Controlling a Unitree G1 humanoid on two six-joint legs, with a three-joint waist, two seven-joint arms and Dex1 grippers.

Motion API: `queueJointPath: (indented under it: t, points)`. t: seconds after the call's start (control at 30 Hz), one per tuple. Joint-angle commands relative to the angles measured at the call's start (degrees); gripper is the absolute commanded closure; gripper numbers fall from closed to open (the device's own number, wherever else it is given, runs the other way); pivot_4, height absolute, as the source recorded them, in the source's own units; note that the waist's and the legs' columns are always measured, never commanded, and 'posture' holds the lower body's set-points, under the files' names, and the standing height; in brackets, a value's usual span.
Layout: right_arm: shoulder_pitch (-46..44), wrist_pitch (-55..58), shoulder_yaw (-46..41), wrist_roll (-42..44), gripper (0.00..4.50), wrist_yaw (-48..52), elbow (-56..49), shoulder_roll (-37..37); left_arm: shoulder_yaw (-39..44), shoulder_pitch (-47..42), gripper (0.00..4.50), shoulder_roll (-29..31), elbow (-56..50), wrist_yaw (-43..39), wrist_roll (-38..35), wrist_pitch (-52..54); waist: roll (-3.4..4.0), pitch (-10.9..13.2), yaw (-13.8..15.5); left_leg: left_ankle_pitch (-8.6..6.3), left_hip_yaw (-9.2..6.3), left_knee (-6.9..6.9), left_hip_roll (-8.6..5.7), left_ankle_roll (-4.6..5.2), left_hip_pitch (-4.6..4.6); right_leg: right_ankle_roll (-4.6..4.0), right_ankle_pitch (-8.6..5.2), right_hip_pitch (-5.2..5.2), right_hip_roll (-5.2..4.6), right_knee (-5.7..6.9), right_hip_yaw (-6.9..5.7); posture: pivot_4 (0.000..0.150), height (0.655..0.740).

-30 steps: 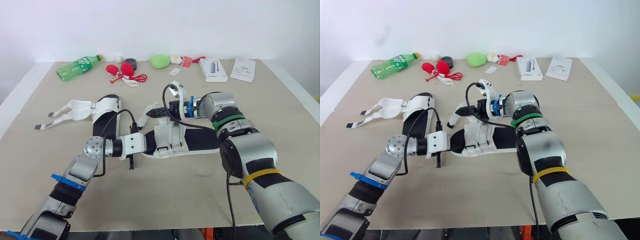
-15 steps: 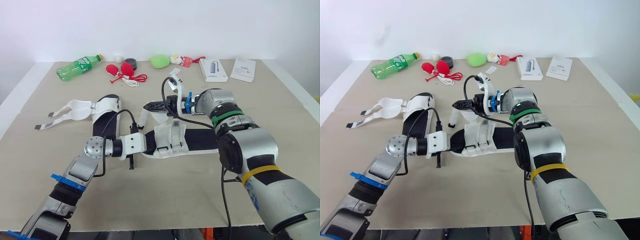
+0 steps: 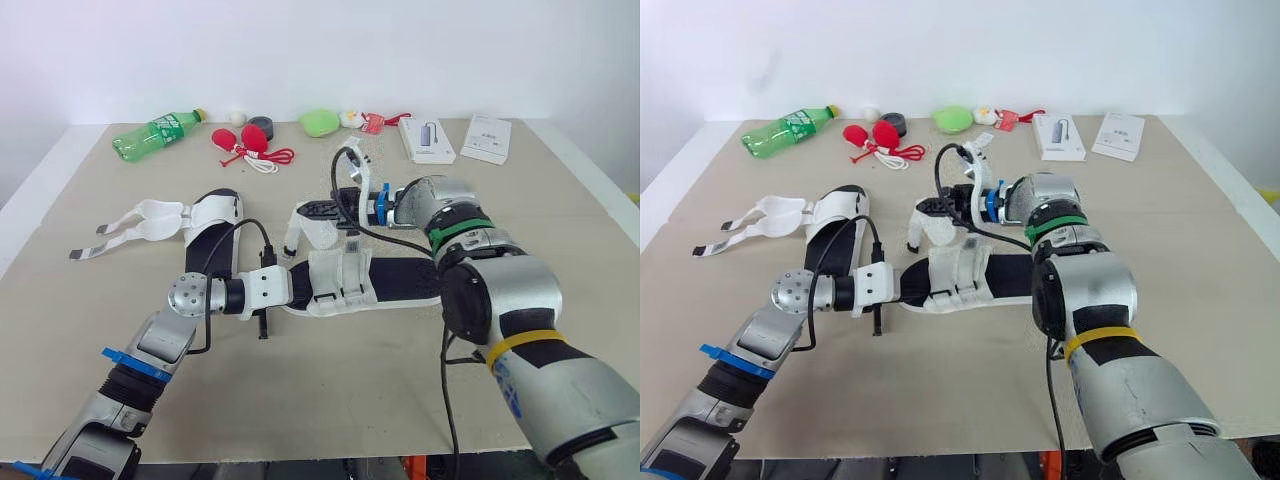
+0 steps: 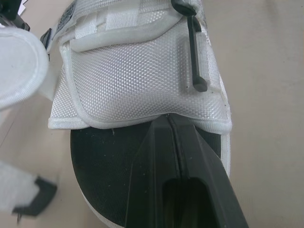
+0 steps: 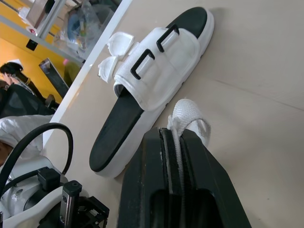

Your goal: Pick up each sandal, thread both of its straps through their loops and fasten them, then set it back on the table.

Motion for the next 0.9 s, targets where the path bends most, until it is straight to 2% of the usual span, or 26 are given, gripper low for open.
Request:
queueJointPath:
  t: [0.03, 0.13, 0.27, 0.37, 0.53, 0.6, 0.7, 0.77, 0.9]
  points:
    - [0.0, -10.2, 0.6, 0.8, 4.45, 7.4, -8.8, -0.9, -2.9, 1.7, 4.5, 0.0, 0.6, -1.0, 1.2, 0.5, 0.01, 0.0, -0.1, 0.0, 0.0, 0.0, 0.0, 0.0, -0.01, 0.05, 0.03, -0.01, 0.0, 0.0, 0.0, 0.15, 0.74]
    - [9.1, -25.0, 5.3, -1.0, 4.45, 13.0, -22.3, -0.8, -2.8, 1.8, 4.5, 0.2, 0.4, -1.2, 1.1, 0.6, -0.01, 0.0, -0.2, 0.0, 0.0, 0.01, 0.01, 0.0, 0.0, 0.08, 0.04, -0.01, 0.02, 0.0, 0.0, 0.15, 0.74]
    - [22.2, -44.4, 8.3, -1.2, 4.45, 15.4, -40.4, -1.2, -2.7, 1.9, 4.5, 0.5, 0.2, -1.3, 1.1, 0.7, 0.0, 0.0, -0.4, 0.0, -0.01, -0.02, 0.01, -0.01, -0.01, 0.14, 0.03, 0.0, 0.03, -0.02, 0.01, 0.15, 0.74]
    - [28.5, -61.8, 11.4, -3.1, 4.45, 18.4, -45.2, -3.2, -2.8, 1.9, 4.5, 0.5, 0.4, -1.5, 1.1, 0.7, 0.0, 0.0, -0.6, 0.0, -0.01, -0.08, 0.01, -0.01, 0.01, 0.14, 0.02, 0.0, 0.03, -0.02, 0.01, 0.15, 0.74]
    - [30.3, -102.7, 15.3, -5.9, 4.45, 21.6, -36.5, -7.0, -2.9, 0.9, 4.5, 0.3, 1.6, -1.7, 1.1, 0.3, -0.01, 0.0, -0.8, 0.0, 0.02, -0.07, 0.01, -0.01, 0.22, 0.1, 0.03, 0.17, 0.03, -0.03, 0.02, 0.15, 0.74]
    - [29.1, -113.3, 17.2, -7.6, 4.45, 20.1, -32.1, -8.1, -2.9, 0.7, 4.5, 0.4, 1.9, -1.8, 1.0, 0.1, -0.01, 0.0, -1.0, 0.01, 0.03, -0.08, 0.02, -0.02, 0.39, 0.0, -0.03, 0.33, 0.03, -0.03, 0.02, 0.15, 0.74]
    - [25.7, -130.3, 20.5, -16.1, 4.45, 16.0, -23.4, -10.2, -3.1, 0.5, 4.5, 0.4, 2.1, -1.9, 1.0, -0.1, -0.01, 0.0, -1.3, 0.01, 0.11, -0.14, 0.05, -0.01, 0.62, -0.24, -0.14, 0.46, 0.04, -0.02, 0.12, 0.15, 0.74]
    - [23.7, -135.2, 19.6, -22.0, 4.45, 13.3, -20.1, -10.2, -3.2, 0.4, 4.5, 0.4, 2.0, -1.9, 1.0, 0.0, -0.01, 0.0, -1.3, 0.01, 0.12, -0.18, 0.05, -0.01, 0.66, -0.25, -0.14, 0.48, 0.04, -0.02, 0.13, 0.15, 0.74]
    - [20.6, -136.5, 17.4, -39.3, 4.45, 2.7, -21.0, -11.0, -3.3, 0.3, 4.5, 0.2, 1.9, -2.2, 0.7, 0.3, -0.01, 0.0, -1.1, 0.02, 0.14, -0.22, 0.04, -0.02, 0.68, -0.28, -0.15, 0.49, 0.04, -0.02, 0.15, 0.15, 0.74]
